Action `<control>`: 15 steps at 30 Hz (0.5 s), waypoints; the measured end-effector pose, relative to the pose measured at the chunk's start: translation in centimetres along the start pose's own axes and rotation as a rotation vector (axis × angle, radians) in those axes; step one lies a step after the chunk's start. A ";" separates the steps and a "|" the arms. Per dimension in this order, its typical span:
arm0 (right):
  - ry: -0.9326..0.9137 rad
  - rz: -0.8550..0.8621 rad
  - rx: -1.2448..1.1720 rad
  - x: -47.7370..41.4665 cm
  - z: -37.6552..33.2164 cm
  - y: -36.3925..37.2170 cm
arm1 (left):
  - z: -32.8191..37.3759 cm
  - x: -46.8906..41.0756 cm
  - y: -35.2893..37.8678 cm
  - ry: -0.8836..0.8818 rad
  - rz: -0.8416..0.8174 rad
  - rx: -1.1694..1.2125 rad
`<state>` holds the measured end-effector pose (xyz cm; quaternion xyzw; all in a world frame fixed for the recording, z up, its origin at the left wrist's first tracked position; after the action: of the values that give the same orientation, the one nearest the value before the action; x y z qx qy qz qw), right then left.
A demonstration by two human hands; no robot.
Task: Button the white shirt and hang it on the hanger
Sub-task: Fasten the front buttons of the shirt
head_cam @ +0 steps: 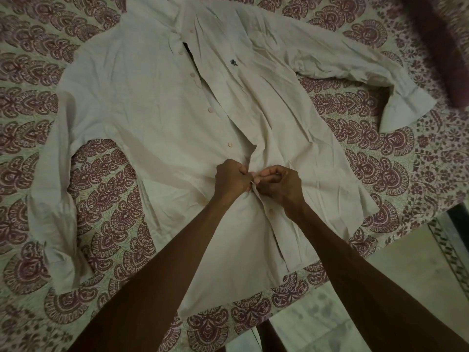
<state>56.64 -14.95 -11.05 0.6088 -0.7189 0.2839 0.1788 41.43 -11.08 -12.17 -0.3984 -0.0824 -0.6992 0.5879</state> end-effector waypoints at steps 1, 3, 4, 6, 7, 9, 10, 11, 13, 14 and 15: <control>-0.010 0.015 0.012 0.0 0.2 -0.1 | -0.1 -0.2 0.1 -0.003 0.025 -0.017; -0.037 0.042 0.040 0.0 0.2 -0.3 | 0.1 -0.4 0.3 -0.002 0.064 -0.055; -0.054 0.058 0.065 -0.1 0.2 -0.3 | 0.2 -0.5 0.4 0.002 0.077 -0.072; -0.109 0.089 0.148 -0.2 -0.2 -0.2 | 0.4 -0.4 0.3 0.007 0.095 -0.092; -0.143 0.100 0.185 -0.3 -0.4 0.0 | 0.4 -0.3 0.3 0.008 0.100 -0.099; -0.196 0.124 0.232 -0.3 -0.5 0.4 | 0.3 -0.4 0.2 0.015 0.094 -0.093; -0.225 0.150 0.262 -0.3 -0.6 0.5 | 0.3 -0.5 0.1 0.017 0.087 -0.080; -0.259 0.178 0.297 -0.3 -0.6 0.6 | 0.2 -0.6 0.0 0.019 0.076 -0.063; -0.311 0.205 0.334 -0.2 -0.6 0.7 | 0.2 -0.6 -0.2 0.027 0.053 -0.035; -0.330 0.199 0.336 -0.1 -0.6 0.7 | 0.2 -0.6 -0.2 0.028 0.045 -0.024; -0.345 0.184 0.333 -0.1 -0.6 0.9 | 0.1 -0.6 -0.3 0.022 0.038 -0.010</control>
<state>55.73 -14.43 -10.84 0.6014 -0.7345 0.3051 -0.0758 41.18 -10.48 -12.38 -0.3949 -0.0648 -0.6926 0.6001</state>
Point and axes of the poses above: each hand's wrist, its own x-axis away from the middle knuckle, its own y-axis out of the palm, z = x × y, the point moved 5 cm from there along -x, towards the middle knuckle, and after that the axes turned 1 degree about -x, right-handed, at the moved point
